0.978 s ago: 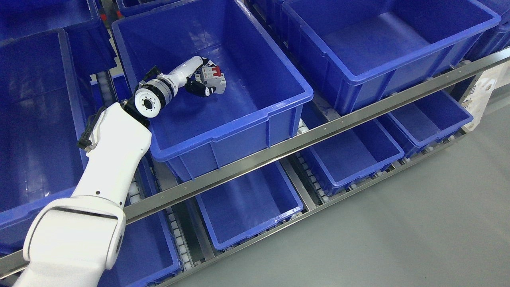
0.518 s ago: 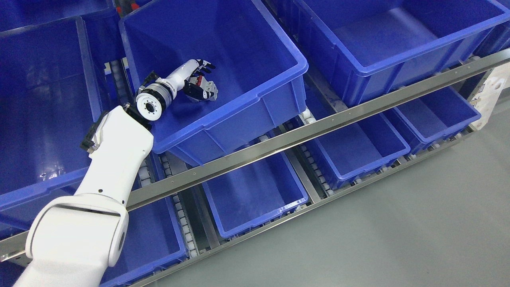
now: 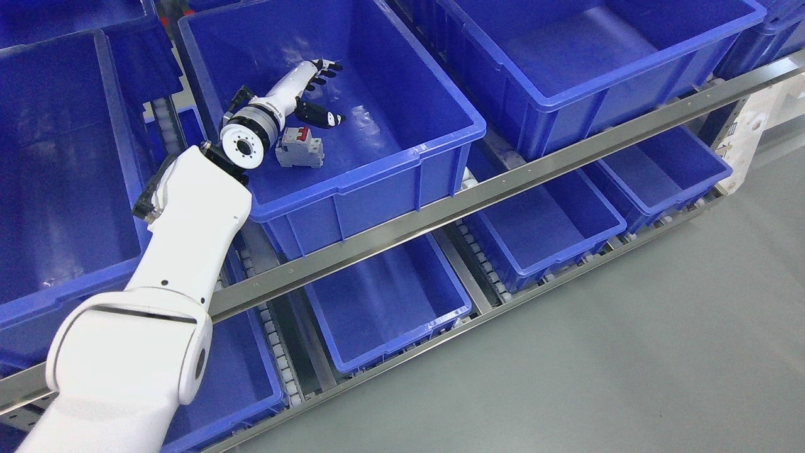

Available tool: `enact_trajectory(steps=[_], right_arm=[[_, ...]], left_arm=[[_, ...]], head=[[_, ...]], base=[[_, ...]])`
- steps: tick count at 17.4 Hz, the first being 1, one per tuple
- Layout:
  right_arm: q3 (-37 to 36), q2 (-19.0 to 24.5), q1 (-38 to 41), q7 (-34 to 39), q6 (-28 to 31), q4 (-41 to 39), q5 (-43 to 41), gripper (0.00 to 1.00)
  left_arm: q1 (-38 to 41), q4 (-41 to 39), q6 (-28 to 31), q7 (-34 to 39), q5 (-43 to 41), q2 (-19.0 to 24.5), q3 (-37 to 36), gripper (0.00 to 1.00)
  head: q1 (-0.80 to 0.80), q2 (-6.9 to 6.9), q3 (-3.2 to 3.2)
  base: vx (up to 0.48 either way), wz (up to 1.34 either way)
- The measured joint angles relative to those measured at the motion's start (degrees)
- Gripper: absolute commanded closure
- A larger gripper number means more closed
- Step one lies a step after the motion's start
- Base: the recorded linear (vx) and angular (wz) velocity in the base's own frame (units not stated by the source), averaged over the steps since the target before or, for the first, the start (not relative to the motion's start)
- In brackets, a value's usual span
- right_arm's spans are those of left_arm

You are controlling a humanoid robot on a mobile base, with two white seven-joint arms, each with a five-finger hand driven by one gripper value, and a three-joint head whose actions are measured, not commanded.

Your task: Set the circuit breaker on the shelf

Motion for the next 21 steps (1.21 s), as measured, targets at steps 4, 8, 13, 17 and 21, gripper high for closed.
enact_trajectory(steps=[4,8,13,17,21], right_arm=[[0.00,0.00,0.00,-0.30,-0.01,0.00,0.00,0.00],[0.00,0.00,0.00,-0.36,-0.02,0.00,0.00,0.00],[0.00,0.00,-0.01,-0.40,-0.07,0.00,0.00,0.00],[0.00,0.00,-0.01,-0.41,-0.08,0.00,0.00,0.00],[0.00,0.00,-0.01,-0.43,-0.39,0.00,0.00,0.00]], left_arm=[[-0.81,-0.39,0.03,0.56,0.10,0.05,1.97,0.00],[-0.92,-4.03,0.17,1.39,0.98,-0.42,10.15,0.00],[1.01,-14.95,3.48,4.27,8.14,-2.14,23.26,0.00],[9.34,-30.31,11.45,4.51,13.06,-3.01,27.49,0.00],[23.66,-47.06,13.19,4.56,16.07,-3.61,26.71,0.00]], head=[[0.00,0.00,0.00],[0.00,0.00,0.00],[0.00,0.00,0.00],[0.00,0.00,0.00],[0.00,0.00,0.00]], base=[[-0.006,0.02],[-0.011,0.00],[-0.026,-0.01],[-0.026,-0.02],[0.000,0.00]])
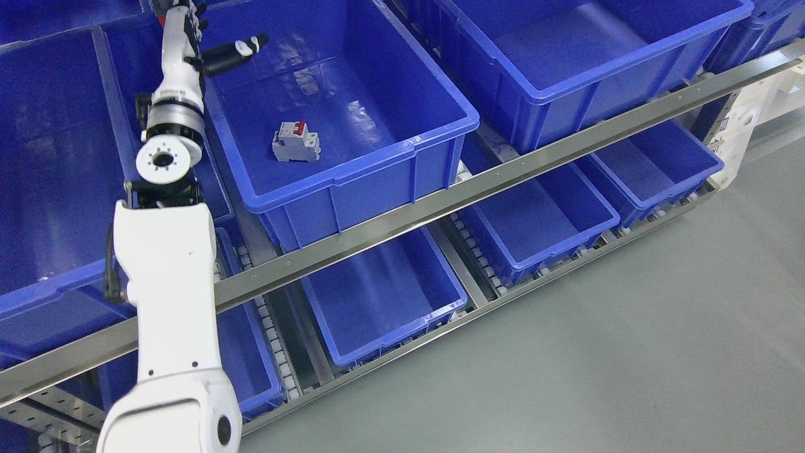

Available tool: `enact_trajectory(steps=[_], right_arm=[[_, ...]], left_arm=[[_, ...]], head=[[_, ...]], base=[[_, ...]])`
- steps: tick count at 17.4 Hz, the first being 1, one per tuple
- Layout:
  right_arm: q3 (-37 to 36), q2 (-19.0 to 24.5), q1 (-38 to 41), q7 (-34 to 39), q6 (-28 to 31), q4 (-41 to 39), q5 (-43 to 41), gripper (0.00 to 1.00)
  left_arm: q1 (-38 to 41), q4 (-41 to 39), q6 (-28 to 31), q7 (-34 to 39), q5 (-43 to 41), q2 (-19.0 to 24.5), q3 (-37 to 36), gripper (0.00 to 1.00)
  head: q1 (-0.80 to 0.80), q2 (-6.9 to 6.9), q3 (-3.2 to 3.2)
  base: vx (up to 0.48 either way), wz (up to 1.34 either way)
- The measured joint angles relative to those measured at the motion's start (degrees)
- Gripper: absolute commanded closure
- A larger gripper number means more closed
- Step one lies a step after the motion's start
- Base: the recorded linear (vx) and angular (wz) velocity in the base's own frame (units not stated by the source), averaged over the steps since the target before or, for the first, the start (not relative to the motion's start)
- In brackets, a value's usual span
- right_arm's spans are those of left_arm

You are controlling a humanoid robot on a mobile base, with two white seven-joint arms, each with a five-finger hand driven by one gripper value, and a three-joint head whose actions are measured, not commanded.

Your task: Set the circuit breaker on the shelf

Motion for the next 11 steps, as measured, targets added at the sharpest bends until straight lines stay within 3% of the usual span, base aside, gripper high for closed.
enact_trajectory(steps=[4,11], right_arm=[[0.00,0.00,0.00,-0.15,0.23,0.00,0.00,0.00],[0.00,0.00,0.00,-0.05,0.34,0.00,0.00,0.00]], left_arm=[[10.80,-12.34,-3.21,1.34,1.49,-0.37,-1.45,0.00],[16.35,-23.38,-4.02,2.83,2.23,-0.71,-2.95,0.00]], head=[[0.00,0.00,0.00],[0.00,0.00,0.00]], base=[[0.002,0.01],[-0.037,-0.04]])
